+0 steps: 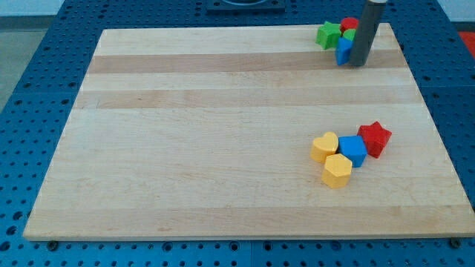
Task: Push the red star towards the group of top blocks
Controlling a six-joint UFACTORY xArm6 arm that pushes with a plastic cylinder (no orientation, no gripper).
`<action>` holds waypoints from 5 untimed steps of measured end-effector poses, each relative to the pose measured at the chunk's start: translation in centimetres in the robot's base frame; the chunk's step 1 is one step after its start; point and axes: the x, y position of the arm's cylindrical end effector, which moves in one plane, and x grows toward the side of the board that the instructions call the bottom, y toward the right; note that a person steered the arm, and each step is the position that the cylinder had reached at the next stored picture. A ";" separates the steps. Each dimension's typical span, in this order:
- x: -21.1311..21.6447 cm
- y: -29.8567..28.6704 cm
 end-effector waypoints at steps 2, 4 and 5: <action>0.9 -0.2; 7.3 2.1; 10.7 3.8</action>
